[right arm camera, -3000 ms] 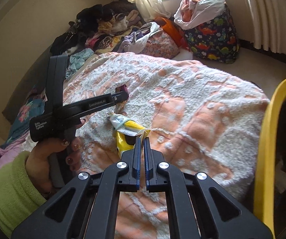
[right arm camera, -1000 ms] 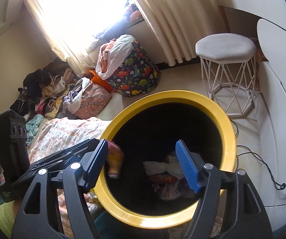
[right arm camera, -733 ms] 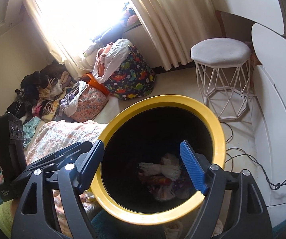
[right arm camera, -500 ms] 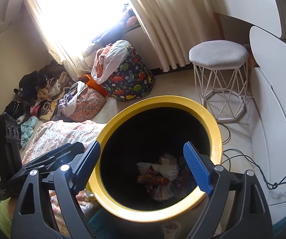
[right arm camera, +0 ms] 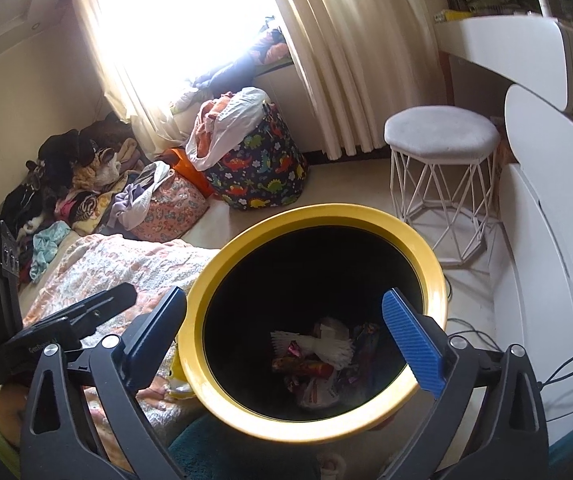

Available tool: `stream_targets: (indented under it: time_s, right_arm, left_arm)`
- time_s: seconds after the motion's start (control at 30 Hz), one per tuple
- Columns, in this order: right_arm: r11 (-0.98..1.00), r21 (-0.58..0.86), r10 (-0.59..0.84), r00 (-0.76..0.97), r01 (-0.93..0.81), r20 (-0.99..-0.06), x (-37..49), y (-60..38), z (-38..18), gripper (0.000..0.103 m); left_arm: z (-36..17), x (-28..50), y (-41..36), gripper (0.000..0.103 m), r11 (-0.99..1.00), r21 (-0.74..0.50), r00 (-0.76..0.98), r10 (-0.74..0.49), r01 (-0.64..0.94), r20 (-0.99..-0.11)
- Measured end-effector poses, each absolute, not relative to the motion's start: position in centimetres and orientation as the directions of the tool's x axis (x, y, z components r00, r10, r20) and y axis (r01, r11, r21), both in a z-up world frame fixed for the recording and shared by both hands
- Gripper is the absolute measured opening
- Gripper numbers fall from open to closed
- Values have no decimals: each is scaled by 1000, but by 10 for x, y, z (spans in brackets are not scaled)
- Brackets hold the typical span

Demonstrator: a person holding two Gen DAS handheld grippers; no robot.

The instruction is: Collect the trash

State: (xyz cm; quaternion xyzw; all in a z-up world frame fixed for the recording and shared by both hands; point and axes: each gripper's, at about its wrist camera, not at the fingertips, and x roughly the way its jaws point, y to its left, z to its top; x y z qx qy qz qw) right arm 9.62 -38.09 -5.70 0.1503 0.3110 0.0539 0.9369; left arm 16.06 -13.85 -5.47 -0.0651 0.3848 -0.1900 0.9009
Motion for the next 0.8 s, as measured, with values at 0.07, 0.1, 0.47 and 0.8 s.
stream_targets:
  time_s: [0.07, 0.1, 0.47, 0.8]
  right_arm:
    - [954, 299, 190, 809, -17, -557, 93, -375, -55, 96]
    - [956, 293, 188, 811, -22, -554, 93, -373, -54, 96]
    - [976, 200, 180, 853, -91, -491, 73, -339, -44, 96]
    - [981, 141, 178, 905, -133, -387, 41, -308, -35, 96]
  left_arm:
    - [-52, 156, -130, 92, 925, -261, 647, -379, 275, -662]
    - [-50, 154, -125, 92, 929, -258, 655, -370, 266, -658]
    - [-42, 122, -85, 92, 956, -225, 726, -290, 188, -624]
    - [-30, 79, -61, 92, 978, -153, 813, -205, 144, -545]
